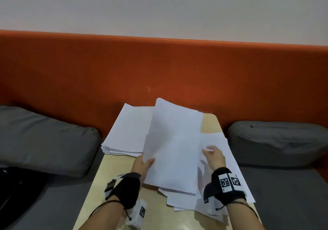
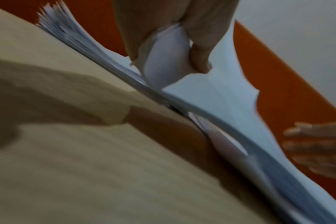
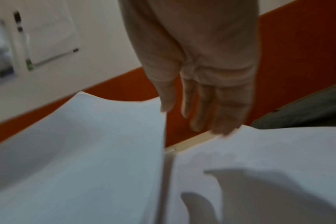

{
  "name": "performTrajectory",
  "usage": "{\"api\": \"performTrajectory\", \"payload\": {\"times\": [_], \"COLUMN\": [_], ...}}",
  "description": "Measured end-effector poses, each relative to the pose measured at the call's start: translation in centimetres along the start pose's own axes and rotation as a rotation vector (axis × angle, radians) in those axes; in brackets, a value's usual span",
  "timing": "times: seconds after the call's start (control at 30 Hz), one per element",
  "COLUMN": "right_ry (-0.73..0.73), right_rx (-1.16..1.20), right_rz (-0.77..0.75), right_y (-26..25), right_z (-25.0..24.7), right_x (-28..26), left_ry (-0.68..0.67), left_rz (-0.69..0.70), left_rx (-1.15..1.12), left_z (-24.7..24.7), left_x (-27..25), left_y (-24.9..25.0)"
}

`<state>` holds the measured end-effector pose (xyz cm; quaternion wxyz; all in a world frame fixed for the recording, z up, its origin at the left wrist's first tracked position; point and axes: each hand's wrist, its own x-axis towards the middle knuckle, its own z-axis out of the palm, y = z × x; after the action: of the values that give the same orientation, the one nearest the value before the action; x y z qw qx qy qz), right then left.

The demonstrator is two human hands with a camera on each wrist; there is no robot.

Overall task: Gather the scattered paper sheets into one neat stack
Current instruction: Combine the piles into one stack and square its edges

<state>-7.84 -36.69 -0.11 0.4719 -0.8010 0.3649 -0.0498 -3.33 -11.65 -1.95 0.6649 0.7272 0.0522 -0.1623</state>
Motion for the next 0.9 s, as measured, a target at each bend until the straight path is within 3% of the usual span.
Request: {"api": "performTrajectory", "payload": {"times": [0.1, 0.2, 0.4, 0.53, 0.63, 0.8, 0.9], "right_ry": [-0.045, -0.030, -0.003, 0.000, 0.037, 0.043, 0.029], "right_rx": [-0.456, -0.571, -0.411, -0.486, -0.526, -0.287, -0.282], "right_rz": [0.265, 0.371, 0.379, 0.324, 0.370, 0.415, 0.367], "right_y": [2.4, 3.5, 4.1, 3.8, 3.2, 4.0, 4.3], "right_z": [-0.3, 0.2, 0.9, 1.0, 0.8, 0.4, 0.3], "right_x": [-0.6, -1.7, -1.3, -2.0, -2.5, -2.2, -2.9], "left_ry": [0.066, 0.025, -0.007, -0.012, -0.007, -0.003, -0.016], "left_rz": [-0.056, -0.103, -0.131, -0.128, -0.121, -0.124, -0.126], "left_rx": [0.114, 0.221, 0.279, 0.280, 0.267, 0.250, 0.254], "left_z": [-1.3, -2.2, -1.9, -2.1, -2.1, -2.1, -2.2], "left_x": [1.6, 2.6, 3.8, 3.7, 3.7, 3.7, 3.8], "left_y": [-2.2, -3.6, -3.8, -4.0, -4.1, -4.3, -4.4]}}
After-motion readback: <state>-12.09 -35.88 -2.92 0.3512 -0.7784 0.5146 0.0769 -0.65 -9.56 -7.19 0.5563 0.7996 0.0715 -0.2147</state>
